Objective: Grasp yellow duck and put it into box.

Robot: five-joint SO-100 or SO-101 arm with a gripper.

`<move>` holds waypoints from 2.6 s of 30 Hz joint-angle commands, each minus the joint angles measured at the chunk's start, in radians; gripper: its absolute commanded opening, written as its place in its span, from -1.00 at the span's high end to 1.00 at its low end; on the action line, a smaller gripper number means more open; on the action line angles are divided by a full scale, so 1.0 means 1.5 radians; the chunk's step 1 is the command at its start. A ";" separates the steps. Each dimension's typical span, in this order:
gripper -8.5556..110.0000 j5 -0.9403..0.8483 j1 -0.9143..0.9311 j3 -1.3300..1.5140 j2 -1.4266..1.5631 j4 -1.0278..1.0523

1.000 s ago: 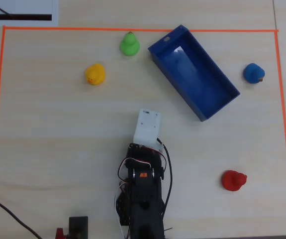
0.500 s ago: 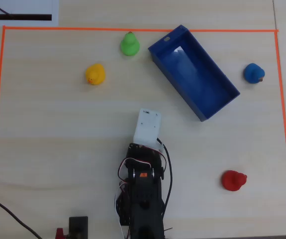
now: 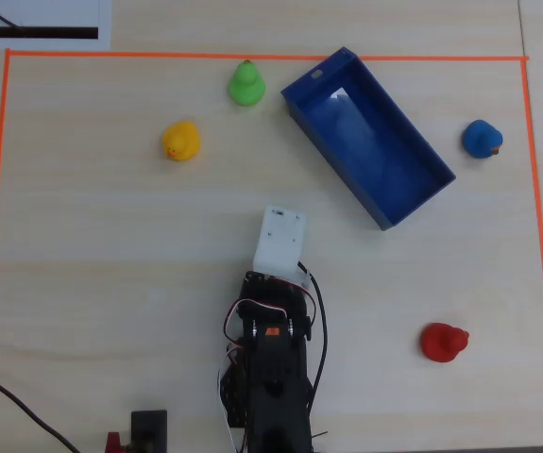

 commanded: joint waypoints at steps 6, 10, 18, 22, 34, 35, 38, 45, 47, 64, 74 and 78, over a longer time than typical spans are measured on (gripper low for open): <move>0.77 0.005 0.001 -0.004 -0.001 0.014; 0.77 0.005 0.000 -0.004 -0.001 0.014; 0.83 0.005 0.000 -0.004 -0.001 0.014; 0.85 0.005 0.000 -0.004 -0.001 0.014; 0.58 0.041 -0.043 -0.251 -0.266 -0.093; 0.52 0.056 -0.056 -0.302 -0.312 -0.086; 0.37 0.105 -0.095 -0.435 -0.449 -0.072; 0.03 0.259 -0.162 -0.568 -0.668 -0.160; 0.02 0.283 -0.173 -0.606 -0.743 -0.180; 0.00 0.344 -0.205 -0.779 -1.041 -0.308; 0.02 0.357 -0.242 -0.881 -1.140 -0.314; 0.02 0.352 -0.242 -0.911 -1.180 -0.324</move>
